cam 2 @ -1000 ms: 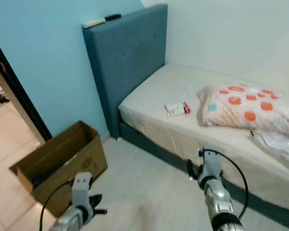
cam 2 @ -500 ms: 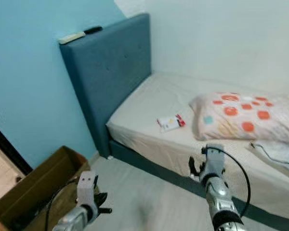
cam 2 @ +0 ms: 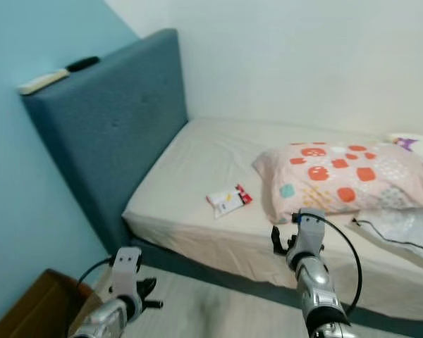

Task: Clean up the room

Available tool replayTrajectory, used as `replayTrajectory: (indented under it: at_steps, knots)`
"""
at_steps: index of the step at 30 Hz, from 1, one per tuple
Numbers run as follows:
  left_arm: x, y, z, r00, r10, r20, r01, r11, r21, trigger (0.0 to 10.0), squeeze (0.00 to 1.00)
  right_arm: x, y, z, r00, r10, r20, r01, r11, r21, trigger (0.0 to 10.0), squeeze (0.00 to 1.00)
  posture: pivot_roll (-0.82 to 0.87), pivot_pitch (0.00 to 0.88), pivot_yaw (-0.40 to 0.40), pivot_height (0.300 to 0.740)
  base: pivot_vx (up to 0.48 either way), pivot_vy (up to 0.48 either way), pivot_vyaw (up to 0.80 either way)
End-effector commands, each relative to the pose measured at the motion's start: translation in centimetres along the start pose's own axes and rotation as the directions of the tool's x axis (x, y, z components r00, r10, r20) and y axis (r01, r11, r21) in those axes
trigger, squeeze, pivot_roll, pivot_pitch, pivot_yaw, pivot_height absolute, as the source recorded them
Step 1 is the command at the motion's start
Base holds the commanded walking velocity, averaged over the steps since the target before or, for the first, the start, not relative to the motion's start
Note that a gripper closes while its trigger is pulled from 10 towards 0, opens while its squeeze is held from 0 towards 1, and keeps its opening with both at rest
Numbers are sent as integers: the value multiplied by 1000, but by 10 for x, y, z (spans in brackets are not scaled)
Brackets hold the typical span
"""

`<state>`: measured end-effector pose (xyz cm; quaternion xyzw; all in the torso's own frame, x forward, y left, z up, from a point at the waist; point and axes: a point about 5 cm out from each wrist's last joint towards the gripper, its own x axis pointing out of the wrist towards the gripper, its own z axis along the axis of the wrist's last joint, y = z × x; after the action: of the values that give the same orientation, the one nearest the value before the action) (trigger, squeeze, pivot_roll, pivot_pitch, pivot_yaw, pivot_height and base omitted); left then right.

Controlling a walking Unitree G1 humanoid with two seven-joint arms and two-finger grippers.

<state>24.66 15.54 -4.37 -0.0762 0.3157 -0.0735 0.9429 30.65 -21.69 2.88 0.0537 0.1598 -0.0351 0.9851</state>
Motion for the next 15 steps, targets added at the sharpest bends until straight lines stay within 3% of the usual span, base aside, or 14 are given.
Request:
replayTrajectory:
  at_steps: [1,4,15]
  knots:
    - [-1,2,-3,1000,1,-15,-1,1000,18,10000,0,-1,3,-4,1000,7,-10,-7,1000,24,10000,0,-136,0,17,740,382,0,-800]
    - [-1,1,-3,1000,-2,-17,2,1000,22,10000,0,0,3,-3,1000,7,-2,-7,1000,27,10000,0,-136,0,17,740,382,0,-800]
    - [-2,2,-5,999,14,-34,-12,999,50,10000,0,0,6,-4,1000,12,-9,-12,1000,17,10000,0,-134,0,18,740,367,0,0]
